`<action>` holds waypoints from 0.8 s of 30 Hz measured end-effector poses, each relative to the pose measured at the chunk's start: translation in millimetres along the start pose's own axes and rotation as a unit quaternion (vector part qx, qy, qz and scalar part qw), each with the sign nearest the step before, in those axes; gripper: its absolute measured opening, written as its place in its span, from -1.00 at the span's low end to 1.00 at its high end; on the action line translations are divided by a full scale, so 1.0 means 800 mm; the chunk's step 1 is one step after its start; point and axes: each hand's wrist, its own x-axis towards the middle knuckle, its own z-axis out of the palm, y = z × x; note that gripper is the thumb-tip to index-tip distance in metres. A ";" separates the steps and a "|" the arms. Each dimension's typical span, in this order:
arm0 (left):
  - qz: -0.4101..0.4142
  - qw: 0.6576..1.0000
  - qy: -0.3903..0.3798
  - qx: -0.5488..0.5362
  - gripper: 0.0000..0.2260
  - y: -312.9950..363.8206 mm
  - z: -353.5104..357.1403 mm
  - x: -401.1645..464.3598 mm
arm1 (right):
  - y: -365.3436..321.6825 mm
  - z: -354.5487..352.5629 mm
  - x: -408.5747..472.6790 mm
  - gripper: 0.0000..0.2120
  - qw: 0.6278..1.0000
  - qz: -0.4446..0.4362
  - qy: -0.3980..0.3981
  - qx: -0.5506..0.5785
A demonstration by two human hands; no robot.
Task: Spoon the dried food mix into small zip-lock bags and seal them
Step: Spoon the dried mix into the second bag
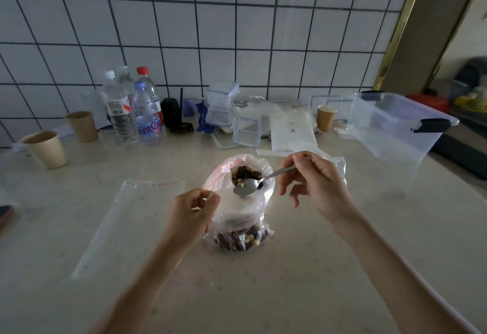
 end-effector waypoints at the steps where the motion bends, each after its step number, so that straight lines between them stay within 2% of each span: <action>1: -0.001 1.000 -0.002 -0.007 -0.83 -0.001 0.000 0.000 | 0.001 -0.001 0.000 -0.72 1.000 0.013 0.000 0.021; 3: -0.004 1.000 -0.006 -0.028 -0.84 -0.003 0.000 0.000 | 0.003 -0.003 -0.001 -0.71 0.997 0.044 0.012 0.063; 6: -0.007 0.999 -0.011 -0.046 -0.83 -0.006 0.001 0.001 | 0.013 -0.003 0.002 -0.71 0.986 0.106 0.076 0.106; 11: -0.013 0.998 -0.012 -0.053 -0.83 -0.008 0.003 0.002 | 0.034 0.004 0.017 -0.74 0.969 0.185 0.141 0.086; 19: -0.034 0.997 -0.022 -0.065 -0.89 -0.005 0.002 -0.003 | 0.055 0.005 0.023 -0.77 0.974 0.200 0.077 -0.072; 21: -0.036 0.996 -0.027 -0.072 -0.87 -0.003 0.000 -0.005 | 0.055 -0.001 0.022 -0.65 0.968 0.209 0.078 -0.119; 24: -0.045 0.995 -0.031 -0.087 -0.73 0.003 -0.001 -0.009 | 0.055 -0.014 0.018 -0.42 0.949 0.214 0.079 -0.215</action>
